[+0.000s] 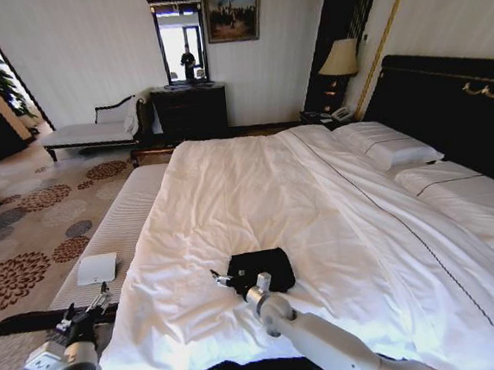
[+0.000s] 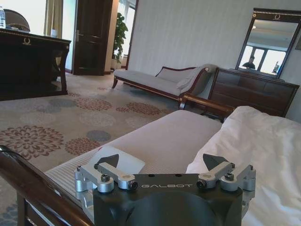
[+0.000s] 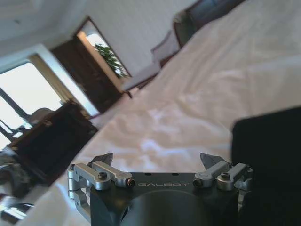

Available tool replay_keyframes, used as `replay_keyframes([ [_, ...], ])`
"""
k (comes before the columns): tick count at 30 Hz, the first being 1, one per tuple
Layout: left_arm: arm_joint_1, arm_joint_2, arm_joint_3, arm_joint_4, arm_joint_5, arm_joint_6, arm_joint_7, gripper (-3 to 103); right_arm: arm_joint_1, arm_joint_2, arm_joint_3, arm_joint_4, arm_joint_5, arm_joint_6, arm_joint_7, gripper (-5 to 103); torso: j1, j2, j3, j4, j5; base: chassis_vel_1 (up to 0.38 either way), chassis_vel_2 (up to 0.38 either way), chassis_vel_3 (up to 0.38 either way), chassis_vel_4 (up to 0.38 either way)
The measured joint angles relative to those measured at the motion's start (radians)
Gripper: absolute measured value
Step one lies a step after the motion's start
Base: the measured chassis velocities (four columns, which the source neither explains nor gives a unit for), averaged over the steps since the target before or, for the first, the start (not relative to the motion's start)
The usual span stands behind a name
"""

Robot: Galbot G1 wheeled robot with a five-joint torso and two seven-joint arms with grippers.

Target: Fold the clothes on the bed.

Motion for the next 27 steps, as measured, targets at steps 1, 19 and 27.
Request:
replay_keyframes([
  [1,0.000,0.000,0.000,0.000,0.000,0.000,0.000,100,0.000,0.000,0.000,0.000,0.000,0.000,0.000,100,0.000,0.000,0.000,0.0000,0.0000,0.000,0.000,0.000,0.000],
  [19,0.037,0.013,0.071,-0.096,0.140,-0.102,0.026,100,-0.204,-0.231,0.594,0.320,-0.201,0.082,0.151,100,0.000,0.000,0.000,-0.0002,0.0005,0.000,0.000,0.000,0.000],
  [27,0.110,-0.027,0.208,-0.206,0.410,-0.219,0.082,100,-0.566,-0.161,0.924,0.551,-0.464,0.019,0.199,100,0.000,0.000,0.000,-0.0006,0.0002,0.000,0.000,0.000,0.000],
])
